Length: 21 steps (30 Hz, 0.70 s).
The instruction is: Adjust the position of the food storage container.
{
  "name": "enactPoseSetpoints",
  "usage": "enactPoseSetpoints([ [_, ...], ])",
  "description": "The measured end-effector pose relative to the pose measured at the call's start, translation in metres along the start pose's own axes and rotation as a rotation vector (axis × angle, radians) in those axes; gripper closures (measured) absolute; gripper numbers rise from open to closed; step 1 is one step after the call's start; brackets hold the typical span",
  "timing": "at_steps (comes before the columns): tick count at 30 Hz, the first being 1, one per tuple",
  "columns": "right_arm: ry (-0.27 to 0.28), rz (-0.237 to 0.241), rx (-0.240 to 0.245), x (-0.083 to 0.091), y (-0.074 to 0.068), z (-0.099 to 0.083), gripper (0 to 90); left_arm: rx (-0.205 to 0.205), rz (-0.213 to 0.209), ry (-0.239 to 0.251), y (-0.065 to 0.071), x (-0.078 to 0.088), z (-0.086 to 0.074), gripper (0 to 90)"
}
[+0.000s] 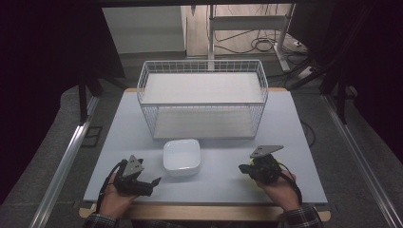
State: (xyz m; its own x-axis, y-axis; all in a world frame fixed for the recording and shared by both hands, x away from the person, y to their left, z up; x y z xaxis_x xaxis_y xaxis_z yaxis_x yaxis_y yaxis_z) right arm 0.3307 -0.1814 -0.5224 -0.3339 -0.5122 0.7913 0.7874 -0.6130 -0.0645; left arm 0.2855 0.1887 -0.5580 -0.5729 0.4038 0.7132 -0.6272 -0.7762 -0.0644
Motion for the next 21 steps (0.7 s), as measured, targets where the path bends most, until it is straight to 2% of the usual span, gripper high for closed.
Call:
enactPoseSetpoints([
  [2, 0.000, -0.006, -0.006, 0.002, 0.003, -0.002, 89.9, 0.000, 0.000, 0.000, 0.000, 0.000, 0.000, 5.8],
  [6, -0.001, -0.056, -0.036, 0.011, 0.019, -0.010, 89.9, 0.002, -0.001, -0.001, 0.000, 0.000, 0.000, 5.8],
  [17, 0.003, -0.133, -0.097, 0.031, 0.048, -0.029, 89.9, 0.015, -0.008, -0.001, 0.001, -0.001, 0.000, 5.7],
  [21, 0.004, -0.138, -0.105, 0.033, 0.049, -0.031, 89.8, 0.020, -0.009, -0.014, 0.001, -0.002, 0.000, 5.5],
])
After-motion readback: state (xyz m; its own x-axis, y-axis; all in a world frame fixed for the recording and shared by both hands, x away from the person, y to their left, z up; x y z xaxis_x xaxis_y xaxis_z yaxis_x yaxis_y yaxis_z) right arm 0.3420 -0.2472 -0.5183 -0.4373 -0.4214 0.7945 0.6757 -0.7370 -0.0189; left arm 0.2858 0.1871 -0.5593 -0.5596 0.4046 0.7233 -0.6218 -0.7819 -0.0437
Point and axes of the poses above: each handheld gripper's, and its own axes: x roughly backward along the jaws, z roughly out of its top, y roughly to its right, the point moved 6 cm from there along -x, roughly forward along the jaws, and after that the axes turned 5 degrees about -y, right-handed, at the moved point
